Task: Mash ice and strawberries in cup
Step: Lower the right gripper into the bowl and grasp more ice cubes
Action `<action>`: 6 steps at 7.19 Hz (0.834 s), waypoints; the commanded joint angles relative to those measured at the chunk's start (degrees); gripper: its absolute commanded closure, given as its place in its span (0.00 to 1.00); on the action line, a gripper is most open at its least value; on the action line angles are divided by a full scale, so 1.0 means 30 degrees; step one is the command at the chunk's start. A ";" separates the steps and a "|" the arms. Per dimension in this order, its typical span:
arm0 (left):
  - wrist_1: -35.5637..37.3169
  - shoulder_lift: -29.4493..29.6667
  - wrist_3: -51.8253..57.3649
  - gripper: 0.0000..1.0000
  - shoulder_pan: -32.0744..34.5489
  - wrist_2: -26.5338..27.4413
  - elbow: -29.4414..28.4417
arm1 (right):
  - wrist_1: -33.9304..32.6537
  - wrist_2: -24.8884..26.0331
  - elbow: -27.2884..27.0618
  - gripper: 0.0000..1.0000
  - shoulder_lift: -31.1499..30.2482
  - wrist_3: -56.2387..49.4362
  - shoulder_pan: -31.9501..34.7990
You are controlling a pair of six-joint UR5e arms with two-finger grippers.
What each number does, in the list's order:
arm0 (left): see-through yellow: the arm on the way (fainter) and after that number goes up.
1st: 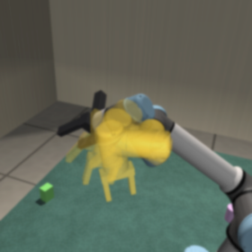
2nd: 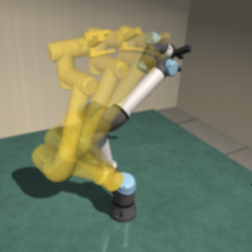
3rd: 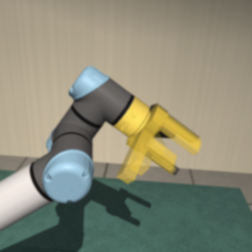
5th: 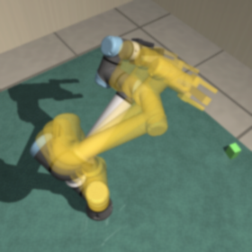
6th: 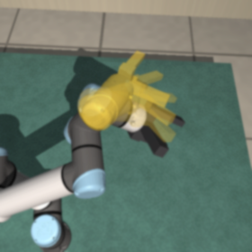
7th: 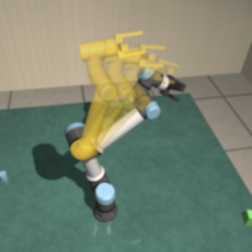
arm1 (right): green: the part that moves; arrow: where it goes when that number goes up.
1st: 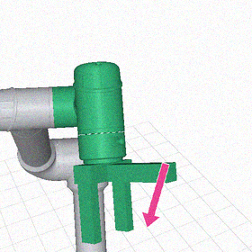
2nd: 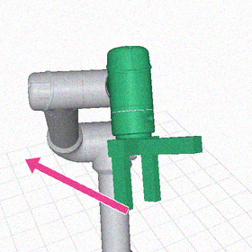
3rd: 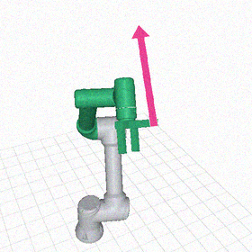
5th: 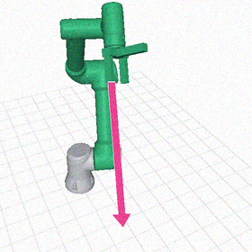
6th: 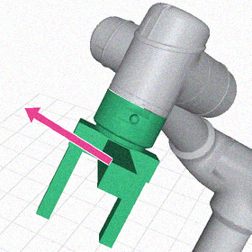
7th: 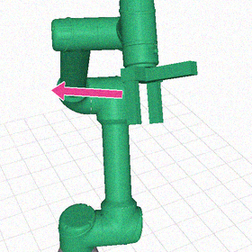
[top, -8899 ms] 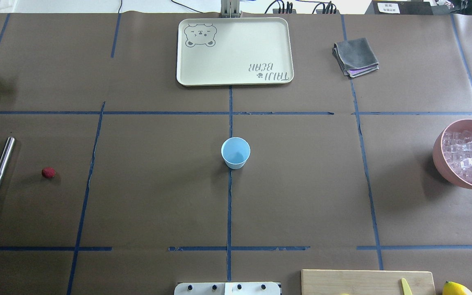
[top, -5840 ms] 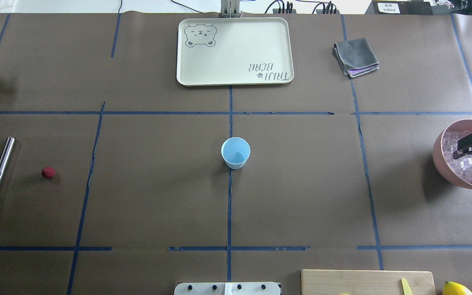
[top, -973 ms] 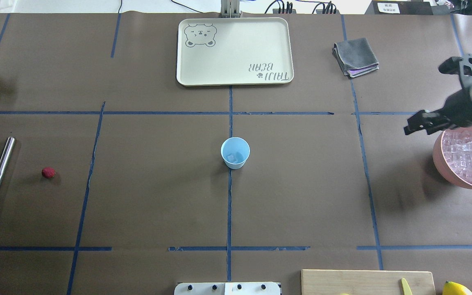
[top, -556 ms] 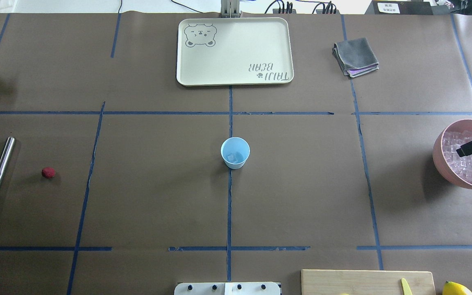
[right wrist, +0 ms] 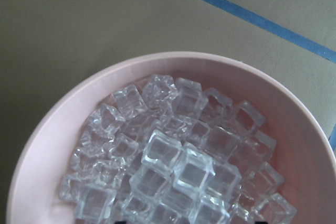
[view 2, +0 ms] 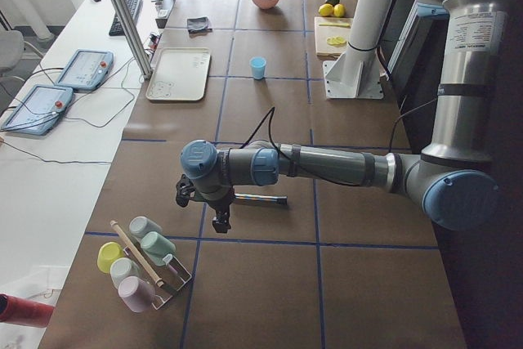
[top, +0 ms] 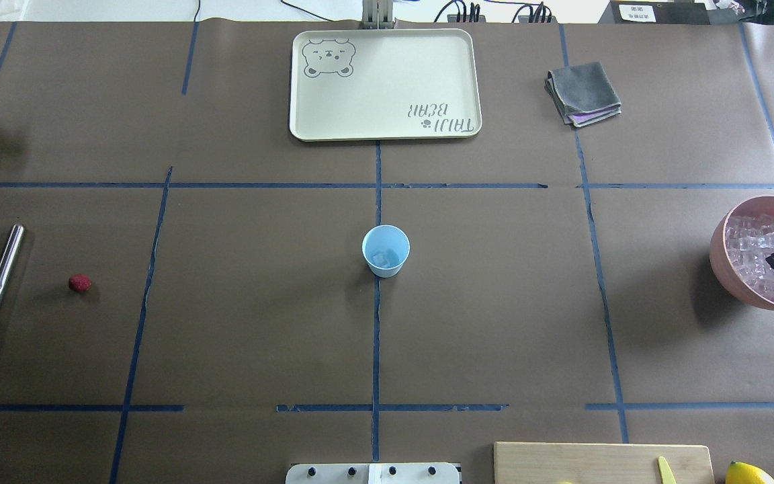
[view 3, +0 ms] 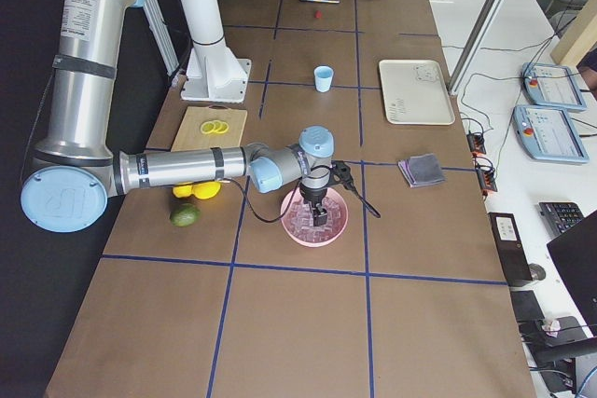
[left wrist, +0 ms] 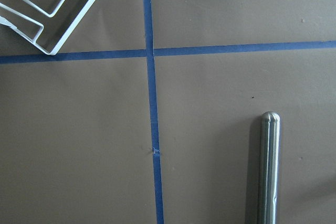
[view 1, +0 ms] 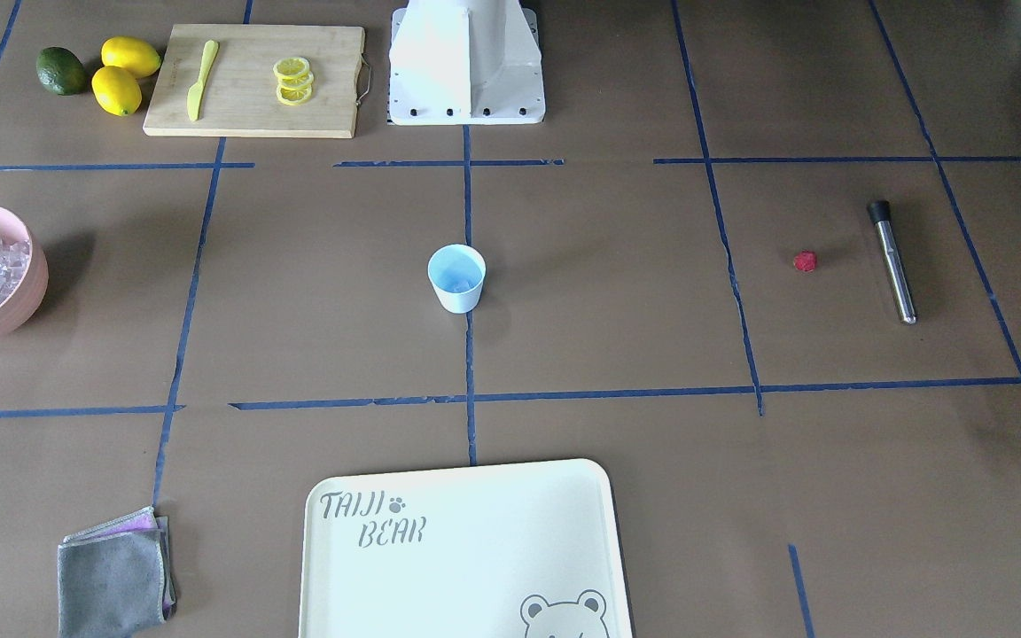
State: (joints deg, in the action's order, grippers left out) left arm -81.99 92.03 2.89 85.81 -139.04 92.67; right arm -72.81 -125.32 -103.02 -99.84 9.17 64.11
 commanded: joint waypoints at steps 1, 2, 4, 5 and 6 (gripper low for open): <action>-0.0003 -0.0004 0.0003 0.00 0.0019 -0.0030 0.0018 | 0.0013 0.0169 0.0850 0.16 0.0524 -0.0127 -0.0012; -0.0003 -0.0004 0.0003 0.00 0.0019 -0.0031 0.0047 | -0.0016 0.0489 0.0970 0.16 0.0496 -0.0099 -0.0012; -0.0003 -0.0004 0.0003 0.00 0.0019 -0.0031 0.0077 | -0.0046 0.0347 0.1000 0.16 0.0379 0.0134 -0.0012; -0.0003 -0.0004 -0.0026 0.00 0.0019 -0.0031 0.0077 | -0.0104 0.0230 0.1001 0.16 0.0379 0.0252 -0.0012; -0.0003 -0.0004 0.0003 0.00 0.0019 -0.0031 0.0077 | -0.0133 0.0229 0.1001 0.19 0.0408 0.0253 -0.0012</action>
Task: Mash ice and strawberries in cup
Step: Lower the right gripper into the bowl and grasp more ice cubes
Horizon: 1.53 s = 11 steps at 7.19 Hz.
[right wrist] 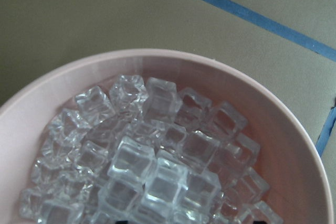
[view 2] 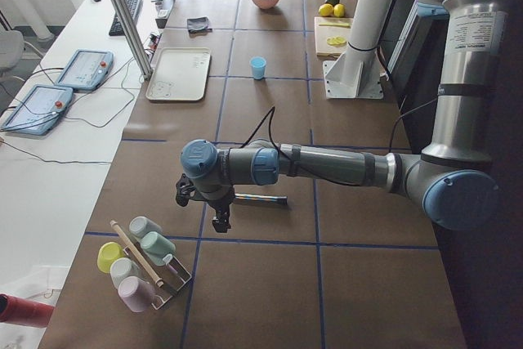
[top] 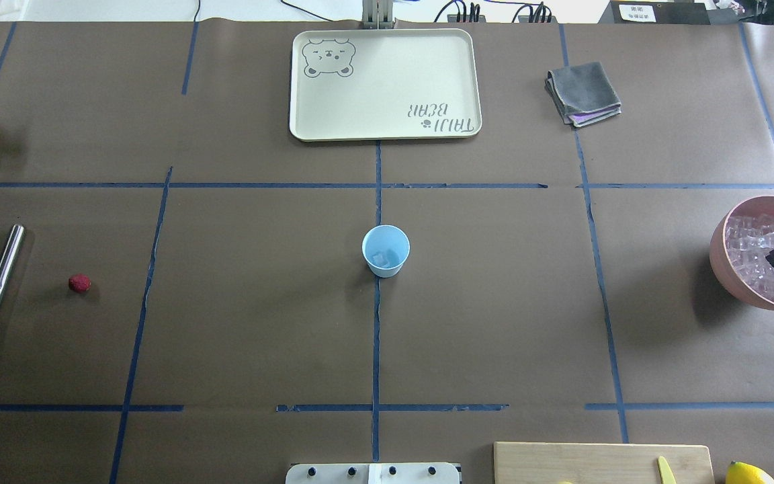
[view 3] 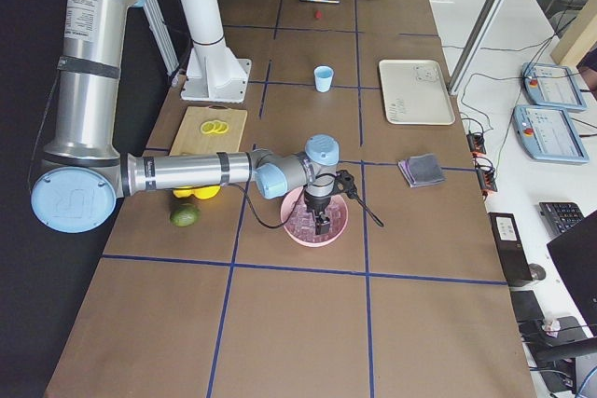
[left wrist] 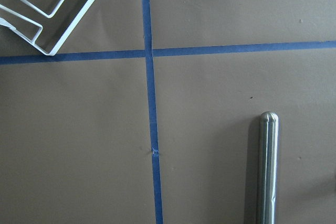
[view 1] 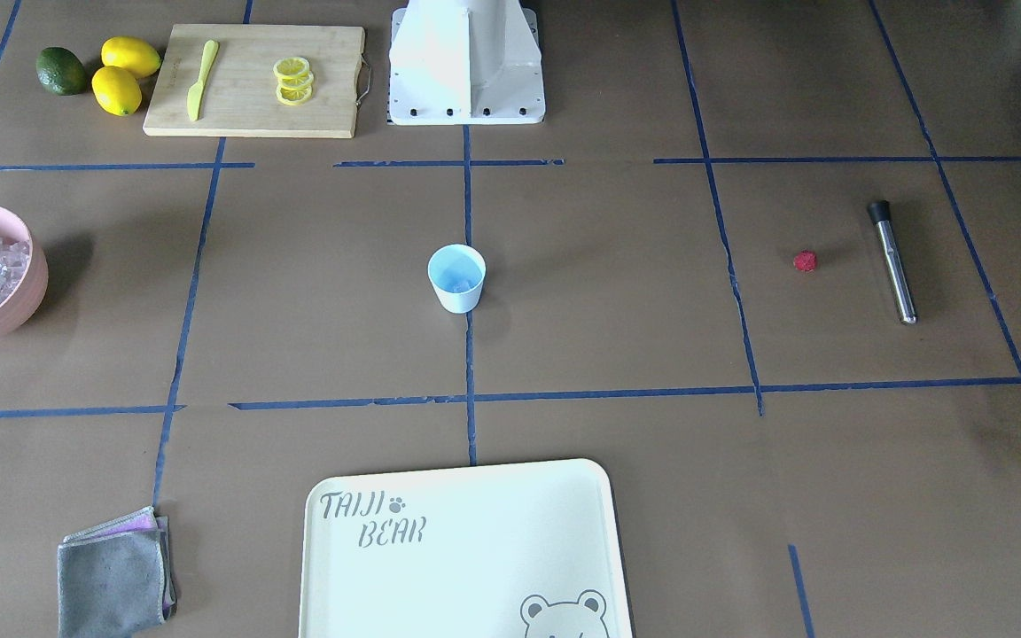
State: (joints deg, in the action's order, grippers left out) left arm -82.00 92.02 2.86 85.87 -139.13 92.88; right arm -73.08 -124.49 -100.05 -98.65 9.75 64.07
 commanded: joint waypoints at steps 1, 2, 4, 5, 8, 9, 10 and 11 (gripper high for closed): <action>0.0000 0.0000 -0.0017 0.00 0.0000 0.0000 0.0006 | -0.0102 -0.0047 -0.0018 0.34 0.0069 0.0061 0.0000; 0.0000 0.0000 -0.0017 0.00 0.0000 0.0000 0.0006 | -0.0102 -0.0047 -0.0047 0.64 0.0098 0.0061 0.0000; 0.0000 0.0000 0.0012 0.00 0.0000 0.0000 0.0006 | -0.0132 -0.0105 -0.0164 1.00 0.0186 0.0061 0.0000; 0.0000 0.0000 0.0012 0.00 0.0000 0.0000 0.0006 | -0.0132 -0.0163 -0.0194 1.00 0.0187 0.0061 0.0000; 0.0000 0.0000 0.0012 0.00 0.0000 0.0000 0.0006 | -0.0770 -0.0398 -0.2176 1.00 -0.0688 0.0090 0.0117; 0.0000 0.0000 0.0012 0.00 0.0000 0.0000 0.0035 | -0.3299 -0.0572 -0.4217 1.00 -0.0489 0.0438 0.0088; 0.0000 0.0000 0.0012 0.00 0.0000 0.0000 0.0035 | -0.5210 -0.0719 -0.5890 1.00 0.0412 0.2704 -0.0028; 0.0000 0.0000 0.0012 0.00 0.0000 0.0000 0.0035 | -0.5287 -0.1765 -0.6226 1.00 0.1755 0.5917 -0.0581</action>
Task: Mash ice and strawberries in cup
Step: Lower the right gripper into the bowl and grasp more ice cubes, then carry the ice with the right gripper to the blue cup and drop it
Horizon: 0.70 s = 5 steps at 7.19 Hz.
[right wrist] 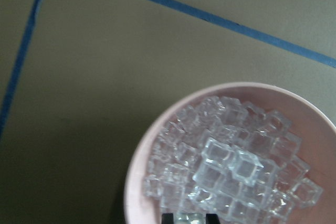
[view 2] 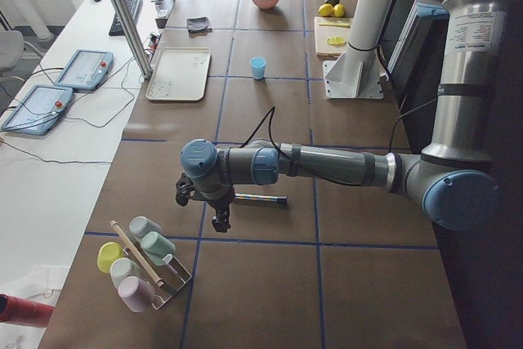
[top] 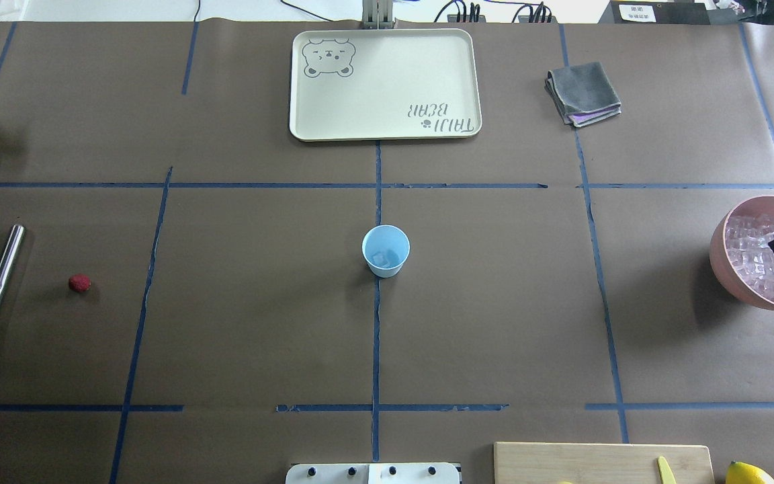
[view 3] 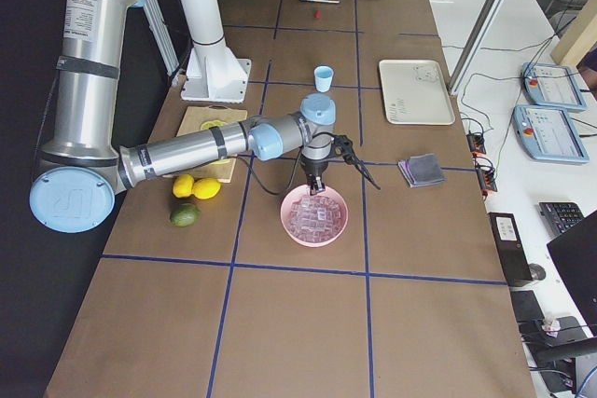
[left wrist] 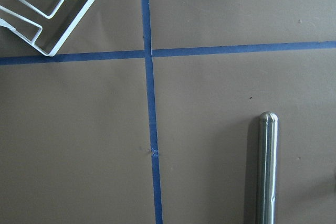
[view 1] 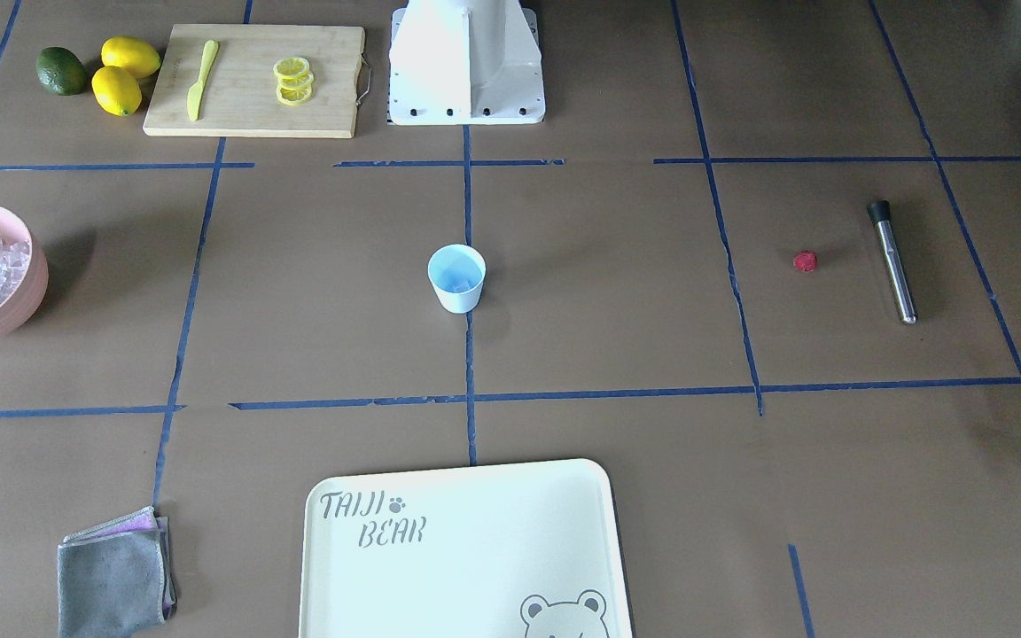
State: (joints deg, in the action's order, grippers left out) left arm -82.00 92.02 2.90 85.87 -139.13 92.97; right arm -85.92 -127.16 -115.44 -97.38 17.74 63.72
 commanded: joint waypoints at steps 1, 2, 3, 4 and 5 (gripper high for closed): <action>0.0000 0.0001 0.0000 0.00 0.0000 0.0000 0.0006 | -0.1008 -0.1176 -0.1159 1.00 0.3608 0.7375 -0.1456; 0.0000 0.0001 0.0000 0.00 0.0000 0.0000 0.0006 | -0.1008 -0.1005 -0.1131 1.00 0.5864 1.1941 -0.3032; 0.0000 0.0001 0.0000 0.00 -0.0029 0.0000 0.0006 | -0.1066 -0.0423 -0.0841 1.00 0.8468 1.6569 -0.5136; 0.0000 0.0001 0.0029 0.00 -0.0029 0.0000 -0.0052 | -0.1066 0.1584 -0.0403 1.00 1.0292 1.9487 -0.7188; 0.0000 0.0001 0.0000 0.00 0.0000 0.0000 -0.0024 | -0.1008 0.3837 0.0762 1.00 1.2022 2.1808 -0.9325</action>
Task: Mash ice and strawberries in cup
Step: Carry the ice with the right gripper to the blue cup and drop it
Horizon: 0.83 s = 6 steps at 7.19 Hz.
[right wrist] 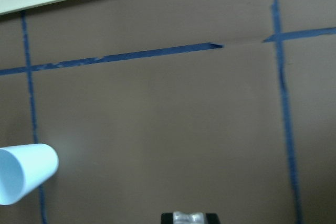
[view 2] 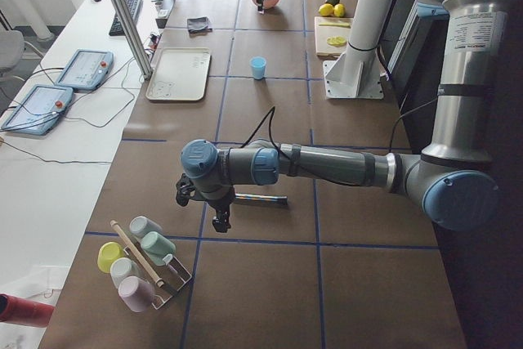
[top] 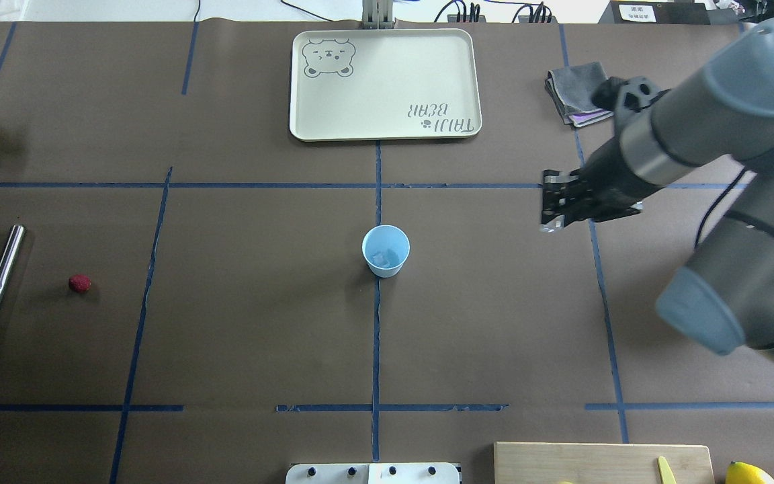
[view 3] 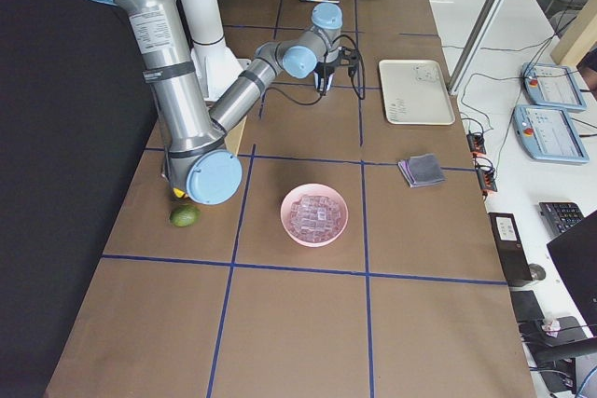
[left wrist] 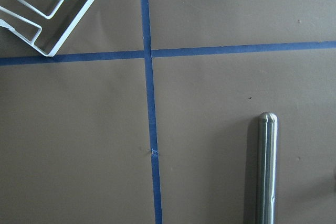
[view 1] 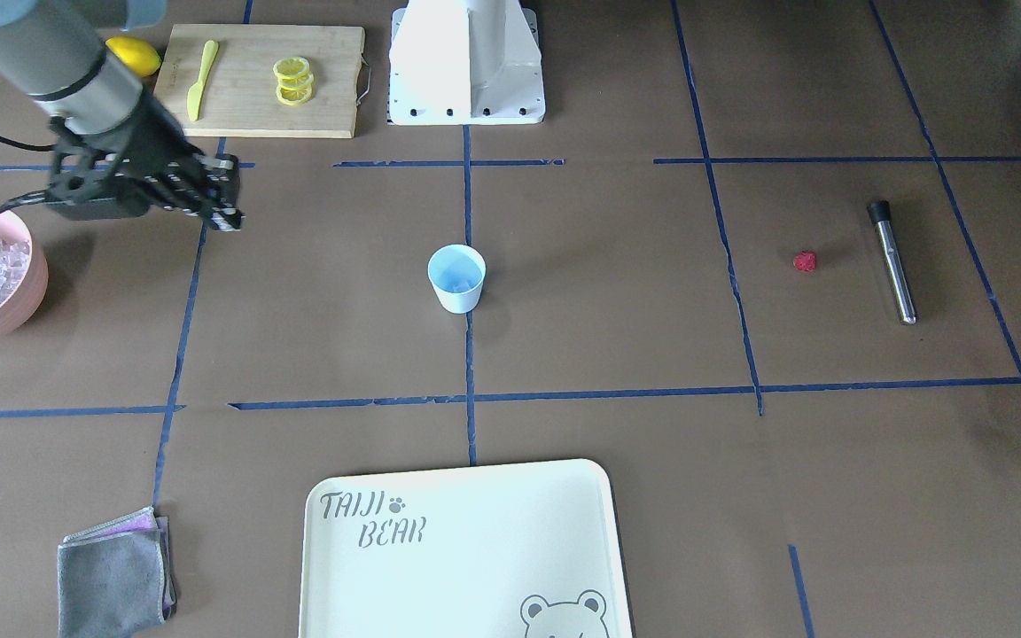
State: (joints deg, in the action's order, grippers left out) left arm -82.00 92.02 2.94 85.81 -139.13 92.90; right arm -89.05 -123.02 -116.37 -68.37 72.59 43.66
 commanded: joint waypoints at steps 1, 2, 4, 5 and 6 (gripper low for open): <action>0.0000 -0.0001 -0.0012 0.00 0.0019 0.0000 -0.0001 | 0.0150 0.4223 0.2652 1.00 0.3879 0.4853 -0.4079; 0.0000 -0.0001 0.0017 0.00 -0.0010 0.0000 -0.0001 | 0.0180 0.5082 0.4292 1.00 0.5345 0.5534 -0.4703; 0.0000 -0.0001 -0.0012 0.00 0.0019 0.0000 -0.0001 | 0.1138 0.5732 0.5476 1.00 0.5769 0.5569 -0.5060; 0.0000 -0.0001 -0.0012 0.00 0.0019 0.0000 0.0028 | 0.2046 0.5764 0.6031 1.00 0.5799 0.5628 -0.5090; 0.0000 -0.0001 -0.0012 0.00 0.0019 0.0000 0.0028 | 0.2113 0.5764 0.6182 1.00 0.5857 0.5599 -0.5090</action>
State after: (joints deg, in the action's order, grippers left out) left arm -82.00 92.02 2.90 85.86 -139.13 92.95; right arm -84.09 -105.96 -99.05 -51.09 89.33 28.53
